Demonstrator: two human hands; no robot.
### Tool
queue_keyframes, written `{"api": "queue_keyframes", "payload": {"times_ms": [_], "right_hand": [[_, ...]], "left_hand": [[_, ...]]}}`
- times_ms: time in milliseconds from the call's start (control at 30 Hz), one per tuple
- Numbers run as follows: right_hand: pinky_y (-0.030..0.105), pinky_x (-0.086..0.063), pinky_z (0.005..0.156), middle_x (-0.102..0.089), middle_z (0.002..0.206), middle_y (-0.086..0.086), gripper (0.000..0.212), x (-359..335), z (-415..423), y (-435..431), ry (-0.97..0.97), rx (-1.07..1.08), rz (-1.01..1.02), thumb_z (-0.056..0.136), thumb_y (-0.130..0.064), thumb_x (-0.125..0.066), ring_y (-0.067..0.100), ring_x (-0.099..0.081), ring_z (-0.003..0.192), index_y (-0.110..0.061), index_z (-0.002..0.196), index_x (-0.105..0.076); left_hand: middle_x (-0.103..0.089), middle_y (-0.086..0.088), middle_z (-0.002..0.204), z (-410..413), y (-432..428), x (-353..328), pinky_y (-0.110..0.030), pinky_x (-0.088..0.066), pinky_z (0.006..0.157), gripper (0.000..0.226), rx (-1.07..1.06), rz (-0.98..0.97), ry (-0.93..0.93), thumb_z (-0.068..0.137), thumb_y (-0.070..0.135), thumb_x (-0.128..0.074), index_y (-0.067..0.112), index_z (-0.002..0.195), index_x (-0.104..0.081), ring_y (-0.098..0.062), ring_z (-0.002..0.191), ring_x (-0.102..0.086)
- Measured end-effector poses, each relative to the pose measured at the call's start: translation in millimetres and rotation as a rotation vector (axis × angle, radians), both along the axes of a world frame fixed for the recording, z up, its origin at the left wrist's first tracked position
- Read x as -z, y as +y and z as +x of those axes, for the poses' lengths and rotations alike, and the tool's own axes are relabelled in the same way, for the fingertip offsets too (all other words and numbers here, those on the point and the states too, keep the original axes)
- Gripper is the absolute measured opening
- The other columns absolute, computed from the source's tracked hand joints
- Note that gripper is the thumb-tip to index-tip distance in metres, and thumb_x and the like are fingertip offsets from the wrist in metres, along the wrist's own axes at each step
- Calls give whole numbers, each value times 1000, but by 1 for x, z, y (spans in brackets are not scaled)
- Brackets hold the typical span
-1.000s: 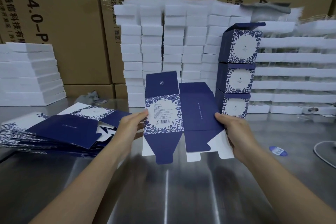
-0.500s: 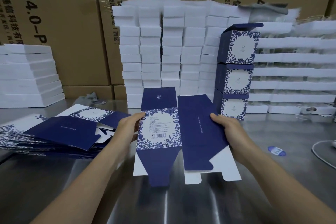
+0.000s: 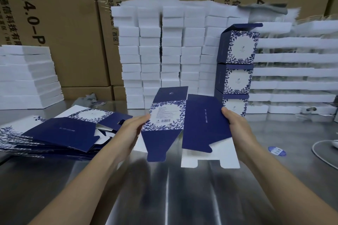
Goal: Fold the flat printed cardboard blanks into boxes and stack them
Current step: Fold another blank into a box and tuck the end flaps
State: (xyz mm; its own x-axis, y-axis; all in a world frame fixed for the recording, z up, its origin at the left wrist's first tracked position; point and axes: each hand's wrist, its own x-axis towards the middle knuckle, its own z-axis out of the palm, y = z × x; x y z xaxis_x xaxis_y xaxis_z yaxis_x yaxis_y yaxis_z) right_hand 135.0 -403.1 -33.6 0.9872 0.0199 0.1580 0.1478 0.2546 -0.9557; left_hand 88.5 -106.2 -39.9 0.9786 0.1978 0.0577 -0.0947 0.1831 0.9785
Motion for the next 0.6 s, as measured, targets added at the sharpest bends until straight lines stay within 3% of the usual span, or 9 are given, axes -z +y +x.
{"api": "queue_keyframes", "payload": {"times_ms": [67, 133, 167, 267, 367, 433, 500, 567, 600], "right_hand": [[28, -60, 76, -82, 104, 9, 32, 1, 1, 0, -3, 17, -33, 107, -35, -57, 23, -80, 91, -12, 109, -79], [42, -56, 101, -81, 109, 10, 37, 3, 0, 1, 38, -13, -34, 105, -43, -60, 32, -76, 110, -13, 110, -81], [44, -56, 100, -81, 110, 11, 39, 3, -1, 2, 55, -44, -43, 104, -47, -61, 32, -76, 109, -15, 108, -83], [28, -58, 59, -82, 103, 11, 37, 3, -4, 5, 52, -131, -111, 105, -41, -61, 24, -80, 82, -11, 106, -83], [31, -60, 67, -81, 109, 12, 34, 3, -4, 6, 17, -144, -129, 108, -34, -58, 28, -80, 93, -8, 113, -79], [30, -60, 61, -81, 109, 13, 33, 1, -6, 5, 28, -171, -94, 107, -34, -59, 28, -80, 88, -10, 109, -81], [30, -58, 57, -81, 107, 13, 32, 0, -7, 2, 61, -231, -124, 105, -37, -61, 27, -80, 82, -15, 103, -85], [38, -59, 72, -81, 108, 11, 31, 3, -8, 2, 71, -264, -194, 103, -39, -63, 29, -79, 88, -15, 104, -83], [39, -56, 77, -81, 106, 10, 29, 5, -7, 3, 60, -251, -221, 102, -39, -65, 28, -77, 88, -14, 104, -80]], "left_hand": [[-78, -15, 118, -4, 1, 1, -41, -54, 90, 31, 31, 3, -3, 103, 29, -64, 8, 122, -78, -36, 114, -74], [-78, -13, 120, -8, 5, 2, -40, -55, 85, 29, 25, -13, -20, 102, 32, -65, 14, 120, -80, -36, 112, -74], [-79, -11, 119, -8, 4, 0, -36, -58, 80, 28, 22, -22, -30, 103, 33, -65, 17, 118, -81, -33, 109, -76], [-81, -5, 114, -10, 3, -4, -30, -61, 64, 25, -9, -30, -49, 104, 37, -63, 26, 106, -85, -23, 99, -79], [-78, -9, 121, -10, 3, -3, -46, -58, 96, 31, -26, -63, -54, 104, 39, -63, 19, 117, -82, -32, 114, -74], [-77, -11, 124, -11, 1, -4, -48, -54, 105, 39, -29, -104, -24, 102, 42, -64, 14, 127, -77, -33, 118, -73], [-78, -12, 121, -13, 0, -4, -39, -63, 88, 39, -26, -124, -2, 102, 41, -64, 13, 128, -75, -30, 111, -76], [-80, -11, 116, -11, 2, -4, -30, -64, 69, 31, -42, -111, -3, 104, 34, -62, 13, 122, -77, -27, 100, -79], [-80, -10, 115, -10, 4, -4, -29, -63, 68, 28, -63, -105, -4, 104, 32, -62, 14, 118, -78, -25, 96, -80]]}}
